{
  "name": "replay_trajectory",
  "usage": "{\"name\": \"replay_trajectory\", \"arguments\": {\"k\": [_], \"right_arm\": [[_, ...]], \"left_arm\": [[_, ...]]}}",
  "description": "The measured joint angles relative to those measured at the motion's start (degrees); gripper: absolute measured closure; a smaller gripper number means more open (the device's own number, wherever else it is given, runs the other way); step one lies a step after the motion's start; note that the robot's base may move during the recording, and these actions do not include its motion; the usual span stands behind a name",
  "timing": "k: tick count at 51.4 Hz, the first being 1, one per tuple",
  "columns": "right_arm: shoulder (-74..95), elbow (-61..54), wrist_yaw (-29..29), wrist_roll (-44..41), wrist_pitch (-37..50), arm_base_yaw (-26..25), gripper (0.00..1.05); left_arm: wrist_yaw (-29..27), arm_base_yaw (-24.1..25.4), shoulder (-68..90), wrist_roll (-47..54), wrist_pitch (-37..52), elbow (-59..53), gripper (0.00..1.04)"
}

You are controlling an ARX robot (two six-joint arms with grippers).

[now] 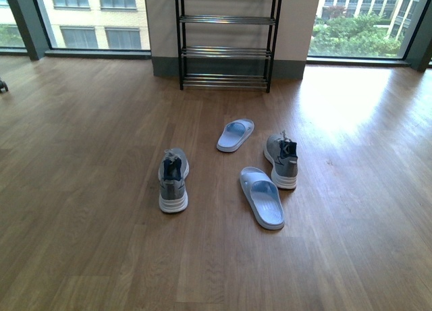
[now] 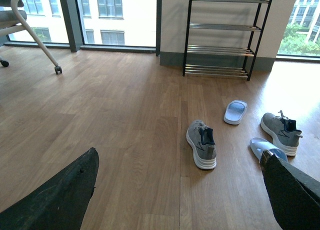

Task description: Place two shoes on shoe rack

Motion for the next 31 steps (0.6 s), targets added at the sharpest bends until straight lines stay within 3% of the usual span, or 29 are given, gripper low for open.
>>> {"name": "replay_trajectory", "arguments": {"k": [31], "right_arm": [[0.00,0.00,0.00,0.00,0.00,0.00,0.09]], "left_arm": [[0.00,0.00,0.00,0.02,0.00,0.00,0.09]]}}
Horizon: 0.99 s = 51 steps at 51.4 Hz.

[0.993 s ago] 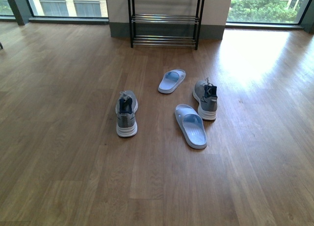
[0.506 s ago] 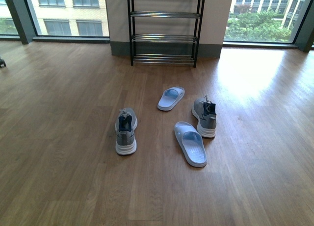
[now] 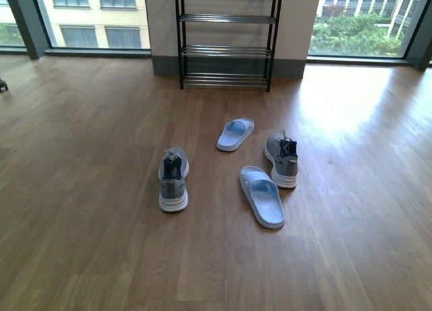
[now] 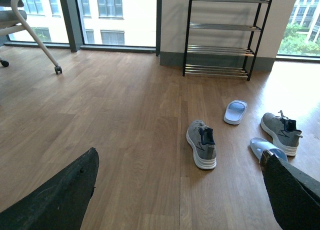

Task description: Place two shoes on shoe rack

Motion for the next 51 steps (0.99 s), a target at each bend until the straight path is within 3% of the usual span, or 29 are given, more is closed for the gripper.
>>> {"name": "replay_trajectory", "arguments": {"k": [51], "right_arm": [[0.00,0.00,0.00,0.00,0.00,0.00,0.09]], "left_arm": [[0.00,0.00,0.00,0.00,0.00,0.00,0.09]]}}
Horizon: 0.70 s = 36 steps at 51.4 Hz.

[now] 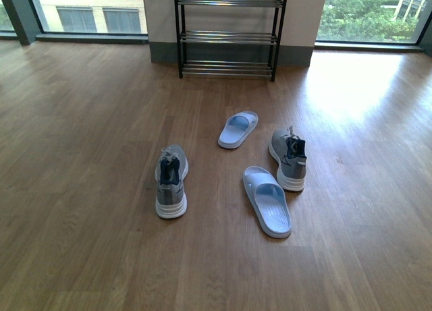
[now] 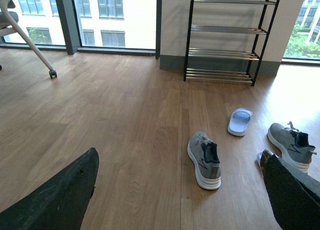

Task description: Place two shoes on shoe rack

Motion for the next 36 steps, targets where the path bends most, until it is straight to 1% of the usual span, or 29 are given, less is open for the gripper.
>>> {"name": "replay_trajectory", "arguments": {"k": [36], "right_arm": [[0.00,0.00,-0.02,0.00,0.00,0.00,0.09]], "left_arm": [[0.00,0.00,0.00,0.00,0.00,0.00,0.09]]}}
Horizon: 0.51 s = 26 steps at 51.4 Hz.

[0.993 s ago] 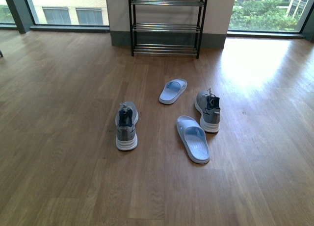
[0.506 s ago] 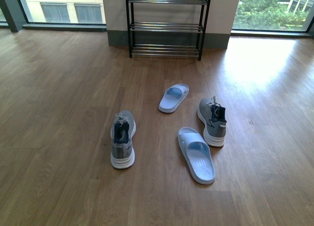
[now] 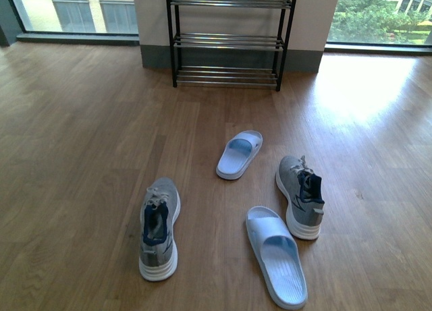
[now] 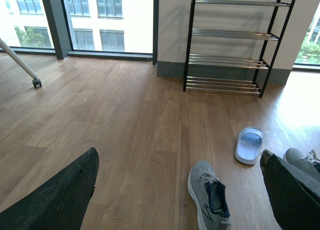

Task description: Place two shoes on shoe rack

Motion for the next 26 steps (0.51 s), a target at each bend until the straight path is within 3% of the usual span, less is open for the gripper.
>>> {"name": "replay_trajectory", "arguments": {"k": [22,26], "right_arm": [[0.04,0.00,0.04,0.02,0.00,0.00,0.09],[0.09,0.00,0.00,0.00,0.00,0.00,0.09]], "left_arm": [[0.00,0.00,0.00,-0.02,0.00,0.00,0.09],[-4.39,-1.27,1.68,-6.58,-5.27,1.18,0.09]]}}
